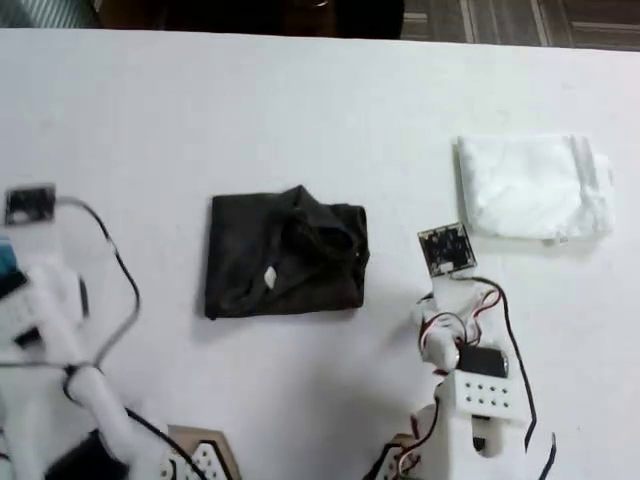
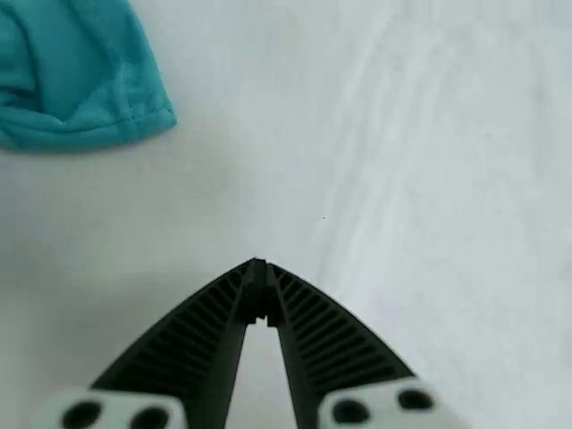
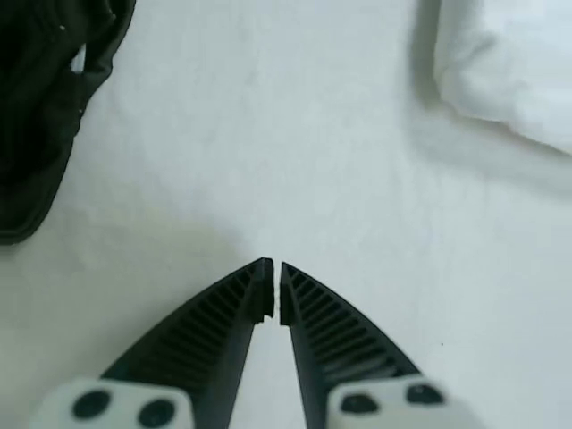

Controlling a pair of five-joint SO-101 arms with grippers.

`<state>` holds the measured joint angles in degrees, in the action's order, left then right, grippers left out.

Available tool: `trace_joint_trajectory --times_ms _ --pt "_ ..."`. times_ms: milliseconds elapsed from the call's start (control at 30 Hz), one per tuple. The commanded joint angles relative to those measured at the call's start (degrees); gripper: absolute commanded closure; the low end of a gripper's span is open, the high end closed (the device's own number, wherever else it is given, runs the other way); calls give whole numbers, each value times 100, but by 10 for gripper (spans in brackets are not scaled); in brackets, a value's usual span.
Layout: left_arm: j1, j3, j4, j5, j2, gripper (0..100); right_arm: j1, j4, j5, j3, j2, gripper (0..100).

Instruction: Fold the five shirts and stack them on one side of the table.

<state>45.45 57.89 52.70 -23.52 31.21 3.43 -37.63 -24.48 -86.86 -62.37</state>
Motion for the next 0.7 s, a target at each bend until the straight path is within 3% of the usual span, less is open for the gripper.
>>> trace_joint_trajectory --times_ms 0,367,667 --pt "70 822 -598 26 571 974 -576 -488 18 299 -215 978" --pt "35 1270 -914 44 633 974 -2167 -1429 18 2796 189 978" --pt "35 1402 -1064 44 659 974 -3495 -1481 26 5538 3899 978"
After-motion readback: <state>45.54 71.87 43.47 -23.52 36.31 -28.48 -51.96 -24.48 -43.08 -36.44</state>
